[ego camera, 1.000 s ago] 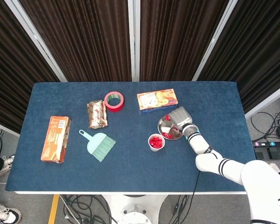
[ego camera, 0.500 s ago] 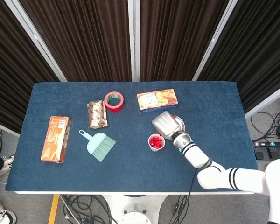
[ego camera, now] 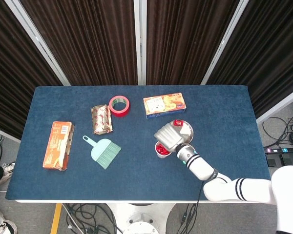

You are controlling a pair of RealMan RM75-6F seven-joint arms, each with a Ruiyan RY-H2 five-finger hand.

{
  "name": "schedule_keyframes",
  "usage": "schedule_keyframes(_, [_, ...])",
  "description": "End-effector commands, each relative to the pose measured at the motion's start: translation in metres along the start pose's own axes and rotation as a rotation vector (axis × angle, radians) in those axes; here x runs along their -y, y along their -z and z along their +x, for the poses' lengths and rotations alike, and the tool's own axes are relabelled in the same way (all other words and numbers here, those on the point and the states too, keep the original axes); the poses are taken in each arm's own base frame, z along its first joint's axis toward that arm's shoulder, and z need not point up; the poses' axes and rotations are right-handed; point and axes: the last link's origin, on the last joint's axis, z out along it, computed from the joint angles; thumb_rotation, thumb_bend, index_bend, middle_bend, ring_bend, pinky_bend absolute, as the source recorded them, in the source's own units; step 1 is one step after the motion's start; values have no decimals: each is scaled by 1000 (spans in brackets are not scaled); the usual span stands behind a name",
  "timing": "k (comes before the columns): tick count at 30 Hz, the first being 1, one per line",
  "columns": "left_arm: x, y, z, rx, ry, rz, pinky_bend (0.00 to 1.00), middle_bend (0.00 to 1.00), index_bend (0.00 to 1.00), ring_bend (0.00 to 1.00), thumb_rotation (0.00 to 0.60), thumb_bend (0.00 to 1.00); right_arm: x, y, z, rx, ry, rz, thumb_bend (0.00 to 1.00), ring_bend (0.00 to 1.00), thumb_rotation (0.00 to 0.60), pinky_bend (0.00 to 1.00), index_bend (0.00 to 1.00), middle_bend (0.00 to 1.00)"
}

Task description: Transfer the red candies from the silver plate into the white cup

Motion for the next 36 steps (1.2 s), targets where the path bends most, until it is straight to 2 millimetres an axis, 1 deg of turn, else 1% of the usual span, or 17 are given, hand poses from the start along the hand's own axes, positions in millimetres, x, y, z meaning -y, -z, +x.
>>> schedule_keyframes(1, [0,-1,0,-1,2,0,188,164,146,58,598,103,1,-1,0,0,-4,3,158,1000,600,1000,606,1000])
schedule_keyframes(3, [0,-1,1,-4,3,-3,188,164,147,58,599,102,0,-1,2,-2,-9,4,116,1000,600,1000,569,1000])
schedule_keyframes(7, [0,-1,1,-6,3,-5,188,164,146,58,599,103,0,0,3,-2,-17,9,73,1000,600,1000,495,1000])
schedule_keyframes(10, [0,0,1,-7,2,-6,188,164,146,58,598,102,-1,2,5,-8,-24,6,52,1000,600,1000,474,1000])
schedule_keyframes(13, [-1,0,2,-7,-1,-11,188,164,146,57,598,102,-9,4,17,-62,-47,-25,51,1000,600,1000,468,1000])
schedule_keyframes(16, [-5,-2,4,-7,-10,-28,187,164,147,58,599,103,-27,15,35,-176,-55,-99,55,1000,600,1000,466,1000])
schedule_keyframes(18, [-8,-4,6,-8,-16,-41,188,164,146,58,600,102,-46,28,43,-270,-65,-178,72,995,600,997,450,1000])
schedule_keyframes(20, [-11,-5,6,-8,-18,-48,188,164,146,58,600,102,-64,40,40,-306,-76,-243,82,918,600,947,419,984])
schedule_keyframes(21, [-13,-5,5,-5,-19,-51,188,164,146,58,600,102,-75,49,33,-291,-82,-282,82,818,600,878,391,916])
schedule_keyframes(22, [-15,-6,4,-3,-21,-54,187,164,146,58,600,102,-83,56,27,-270,-81,-310,79,714,600,802,361,821])
schedule_keyframes(24, [-19,-7,3,3,-28,-63,188,164,146,58,600,103,-98,73,11,-220,-87,-362,74,481,600,630,268,551])
schedule_keyframes(25, [-21,-7,3,5,-32,-68,187,165,147,58,600,103,-102,80,5,-206,-99,-382,72,387,600,565,222,453])
schedule_keyframes(27, [-24,-9,3,10,-44,-73,188,165,146,58,600,103,-113,98,-9,-191,-132,-435,72,270,600,477,173,334])
schedule_keyframes(29, [-27,-10,3,13,-51,-78,187,164,146,58,600,102,-120,114,-22,-177,-164,-484,70,182,600,389,141,240])
schedule_keyframes(31, [-31,-11,3,22,-57,-84,187,165,147,58,600,102,-125,132,-35,-161,-212,-533,69,84,600,259,93,137])
schedule_keyframes(34, [-36,-12,3,44,-68,-86,187,164,146,58,600,102,-132,155,-53,-157,-250,-595,71,12,600,124,63,54])
schedule_keyframes(36, [-38,-13,2,49,-68,-82,187,164,147,58,600,103,-136,170,-64,-150,-257,-644,77,0,600,48,42,16])
